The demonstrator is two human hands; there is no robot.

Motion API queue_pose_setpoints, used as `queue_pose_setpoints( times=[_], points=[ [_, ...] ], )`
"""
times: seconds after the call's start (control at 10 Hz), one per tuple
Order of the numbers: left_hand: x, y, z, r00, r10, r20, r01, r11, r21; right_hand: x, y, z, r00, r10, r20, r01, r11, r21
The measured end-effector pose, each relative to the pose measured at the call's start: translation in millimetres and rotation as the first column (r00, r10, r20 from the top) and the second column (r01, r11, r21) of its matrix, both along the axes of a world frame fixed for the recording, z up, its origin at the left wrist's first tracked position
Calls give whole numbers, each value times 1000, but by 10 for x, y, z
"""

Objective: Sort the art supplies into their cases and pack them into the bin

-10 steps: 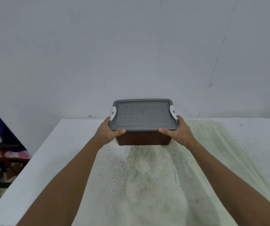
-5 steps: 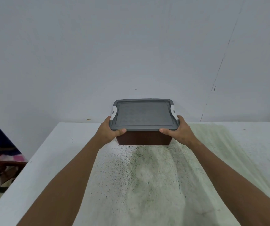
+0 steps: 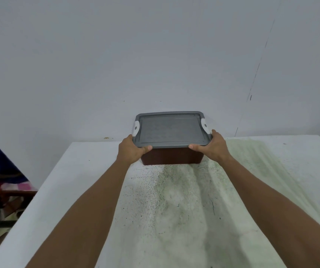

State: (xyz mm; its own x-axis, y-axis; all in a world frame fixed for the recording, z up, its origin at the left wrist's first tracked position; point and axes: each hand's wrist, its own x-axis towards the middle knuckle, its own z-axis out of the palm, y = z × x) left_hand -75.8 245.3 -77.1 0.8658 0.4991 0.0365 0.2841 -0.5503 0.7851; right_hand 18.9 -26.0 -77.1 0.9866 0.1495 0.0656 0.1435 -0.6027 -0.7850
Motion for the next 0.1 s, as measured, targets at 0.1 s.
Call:
queue_pose_setpoints(
  times=[0.1],
  points=[
    [-173,-116,-126,990,123,71,-123,992,-1,-80,55,-240,987,-102,127,93,993,77]
  ],
)
